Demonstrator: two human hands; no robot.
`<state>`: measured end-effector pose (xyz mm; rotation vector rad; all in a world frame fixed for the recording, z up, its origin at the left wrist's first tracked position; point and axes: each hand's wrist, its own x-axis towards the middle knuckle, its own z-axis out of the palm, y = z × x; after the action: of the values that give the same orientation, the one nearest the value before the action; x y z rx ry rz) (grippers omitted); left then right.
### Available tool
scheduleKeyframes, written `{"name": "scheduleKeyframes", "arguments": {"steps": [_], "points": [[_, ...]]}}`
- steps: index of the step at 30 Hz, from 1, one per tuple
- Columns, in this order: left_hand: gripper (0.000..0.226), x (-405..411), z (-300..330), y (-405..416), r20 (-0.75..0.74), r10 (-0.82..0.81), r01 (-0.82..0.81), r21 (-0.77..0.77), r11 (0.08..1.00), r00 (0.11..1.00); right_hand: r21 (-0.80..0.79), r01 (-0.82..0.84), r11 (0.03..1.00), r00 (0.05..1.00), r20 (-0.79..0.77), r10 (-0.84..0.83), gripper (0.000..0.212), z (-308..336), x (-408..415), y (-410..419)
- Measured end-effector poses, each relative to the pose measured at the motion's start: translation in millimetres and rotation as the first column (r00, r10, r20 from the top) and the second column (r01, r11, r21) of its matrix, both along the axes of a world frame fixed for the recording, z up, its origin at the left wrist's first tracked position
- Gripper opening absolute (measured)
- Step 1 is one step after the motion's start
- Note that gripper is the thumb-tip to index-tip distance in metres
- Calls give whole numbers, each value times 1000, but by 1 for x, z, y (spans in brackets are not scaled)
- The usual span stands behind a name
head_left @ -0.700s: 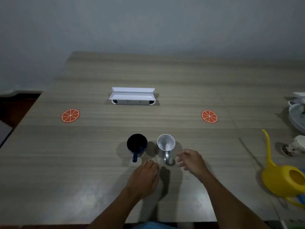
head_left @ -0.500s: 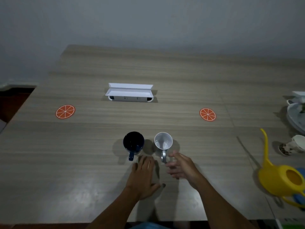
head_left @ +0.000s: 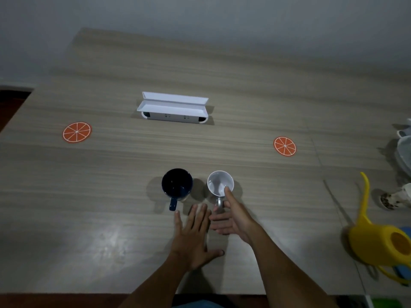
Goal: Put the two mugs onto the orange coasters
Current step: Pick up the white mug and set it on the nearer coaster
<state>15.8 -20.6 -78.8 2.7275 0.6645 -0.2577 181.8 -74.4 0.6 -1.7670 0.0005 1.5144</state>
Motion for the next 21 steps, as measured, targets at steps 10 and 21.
{"name": "scheduleKeyframes", "arguments": {"steps": [10, 21], "points": [[115, -1, -4, 0, -10, 19, -19, 25, 999, 1000, 54, 275, 960, 927, 249, -280, 68, -11, -9, 6], [117, -3, -9, -1, -49, 37, -37, -8, 999, 998, 45, 351, 935, 874, 341, -345, 69, 2, -1, -12]]}}
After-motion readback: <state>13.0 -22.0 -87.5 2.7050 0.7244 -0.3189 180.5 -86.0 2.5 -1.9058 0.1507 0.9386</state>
